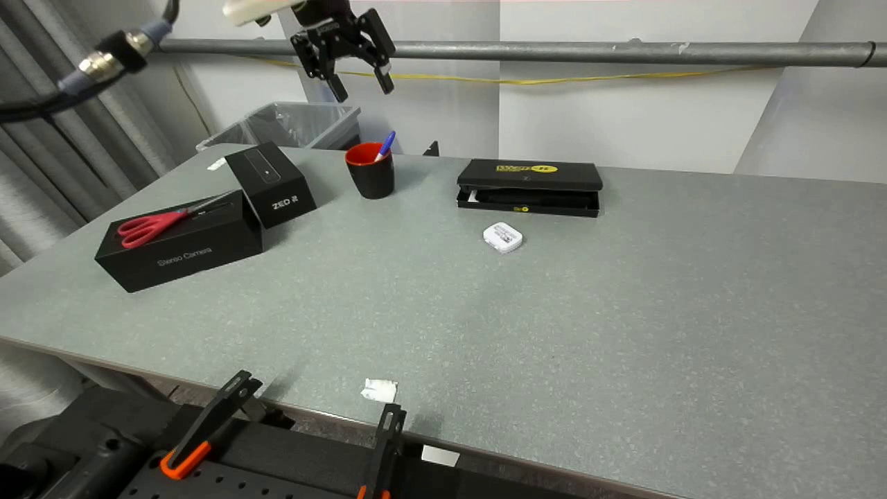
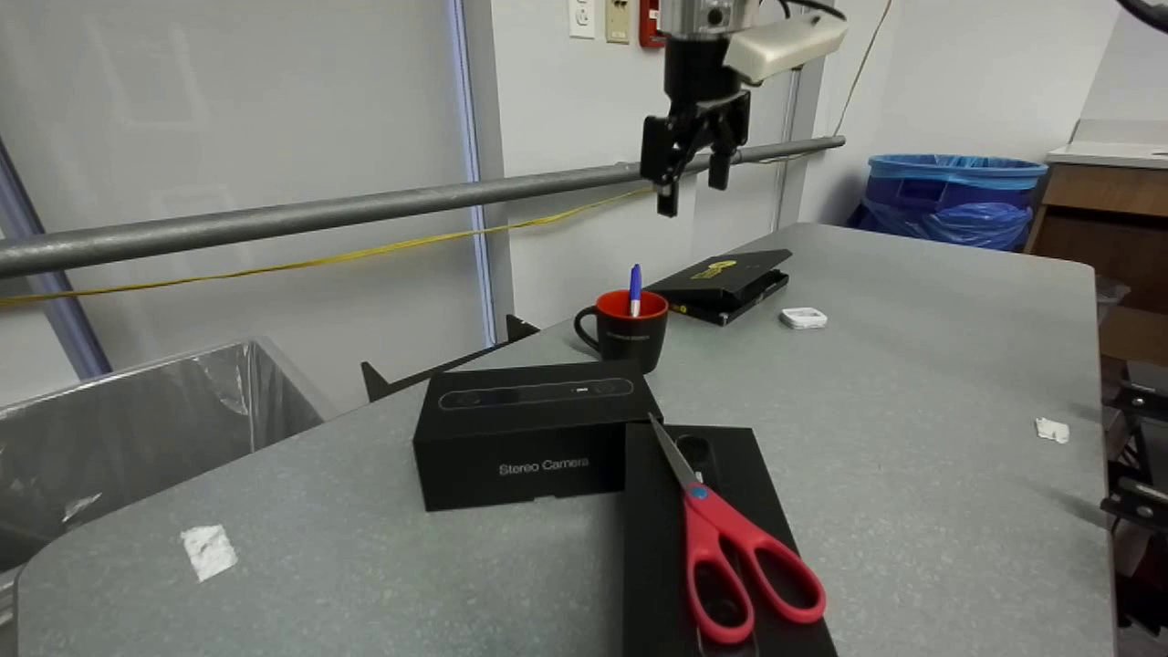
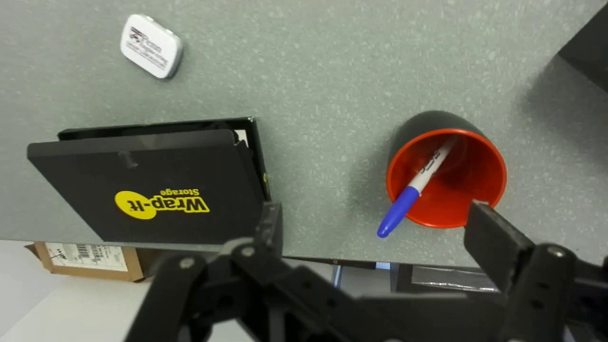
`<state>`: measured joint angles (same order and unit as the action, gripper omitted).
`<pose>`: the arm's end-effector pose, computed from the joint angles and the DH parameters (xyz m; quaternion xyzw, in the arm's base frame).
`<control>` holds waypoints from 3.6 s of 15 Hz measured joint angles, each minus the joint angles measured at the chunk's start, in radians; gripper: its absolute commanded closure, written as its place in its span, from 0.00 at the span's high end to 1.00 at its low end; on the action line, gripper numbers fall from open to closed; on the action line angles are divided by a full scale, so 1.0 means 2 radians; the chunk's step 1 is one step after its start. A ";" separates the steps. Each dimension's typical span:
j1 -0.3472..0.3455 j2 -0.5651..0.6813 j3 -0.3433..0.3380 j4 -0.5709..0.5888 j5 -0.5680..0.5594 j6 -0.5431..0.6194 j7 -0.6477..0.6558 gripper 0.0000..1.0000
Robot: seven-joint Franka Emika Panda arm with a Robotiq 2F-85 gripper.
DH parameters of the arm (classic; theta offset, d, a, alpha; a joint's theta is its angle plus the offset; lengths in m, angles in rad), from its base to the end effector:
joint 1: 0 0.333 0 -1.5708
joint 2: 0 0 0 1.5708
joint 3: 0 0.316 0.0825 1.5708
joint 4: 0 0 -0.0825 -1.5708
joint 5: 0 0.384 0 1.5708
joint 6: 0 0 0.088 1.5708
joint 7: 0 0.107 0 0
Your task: Take the blue pen out of the red and black mug
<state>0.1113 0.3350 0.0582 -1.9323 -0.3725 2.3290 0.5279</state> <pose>0.6169 0.0974 0.3210 0.9896 -0.0561 0.0737 0.1105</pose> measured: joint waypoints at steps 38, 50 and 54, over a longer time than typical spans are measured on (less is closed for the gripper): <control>0.151 0.156 -0.158 0.073 -0.087 0.123 0.358 0.01; 0.154 0.095 -0.173 0.058 -0.122 0.184 0.383 0.02; 0.140 0.008 -0.160 -0.003 -0.141 0.179 0.350 0.02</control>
<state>0.3914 0.3509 -0.2613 -1.9382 -0.6546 2.6874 1.2272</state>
